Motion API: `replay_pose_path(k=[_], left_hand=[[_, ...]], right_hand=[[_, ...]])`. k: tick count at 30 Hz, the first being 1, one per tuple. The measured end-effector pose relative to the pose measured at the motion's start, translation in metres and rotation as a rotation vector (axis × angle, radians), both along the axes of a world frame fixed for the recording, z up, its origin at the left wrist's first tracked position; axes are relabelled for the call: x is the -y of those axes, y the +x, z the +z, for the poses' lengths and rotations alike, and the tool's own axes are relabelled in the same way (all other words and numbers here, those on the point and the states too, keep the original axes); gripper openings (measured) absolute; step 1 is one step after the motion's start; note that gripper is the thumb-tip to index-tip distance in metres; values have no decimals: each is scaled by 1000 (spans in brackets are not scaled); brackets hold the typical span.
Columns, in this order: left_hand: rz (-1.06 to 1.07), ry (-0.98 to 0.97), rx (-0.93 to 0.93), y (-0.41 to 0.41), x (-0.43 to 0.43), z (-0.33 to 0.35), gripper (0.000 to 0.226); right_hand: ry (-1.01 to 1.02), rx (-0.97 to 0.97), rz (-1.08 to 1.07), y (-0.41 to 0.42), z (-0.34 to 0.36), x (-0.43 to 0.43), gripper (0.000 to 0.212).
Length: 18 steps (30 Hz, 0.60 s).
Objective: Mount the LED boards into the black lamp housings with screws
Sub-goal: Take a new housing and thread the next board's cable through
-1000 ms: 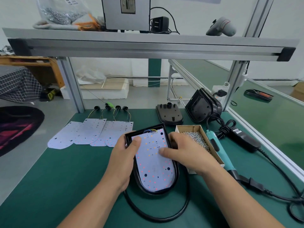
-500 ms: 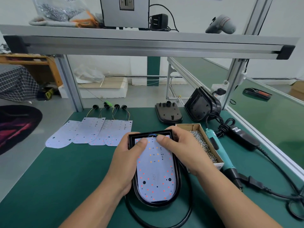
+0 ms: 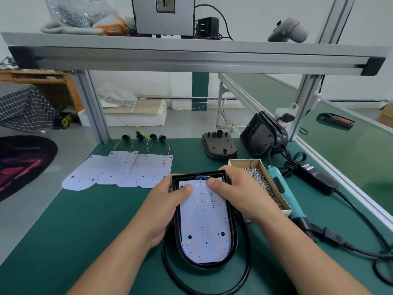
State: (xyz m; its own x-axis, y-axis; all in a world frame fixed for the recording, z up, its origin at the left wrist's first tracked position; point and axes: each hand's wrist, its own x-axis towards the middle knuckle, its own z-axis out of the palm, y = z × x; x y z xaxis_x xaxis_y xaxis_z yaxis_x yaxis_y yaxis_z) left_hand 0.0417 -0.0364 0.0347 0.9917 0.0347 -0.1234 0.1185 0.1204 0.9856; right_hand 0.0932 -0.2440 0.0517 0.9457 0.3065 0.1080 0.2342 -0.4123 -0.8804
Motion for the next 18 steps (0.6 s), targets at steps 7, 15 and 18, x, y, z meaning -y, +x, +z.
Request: replay_pose_path(k=[7, 15, 18], left_hand=[[51, 208, 77, 1, -4, -4, 8], [19, 645, 125, 7, -6, -6, 35], [21, 675, 129, 7, -1, -10, 27]], right_hand=[[-219, 75, -29, 2, 7, 5, 35], [-394, 182, -154, -2, 19, 23, 33], [-540, 342, -364, 4, 32, 68, 15]])
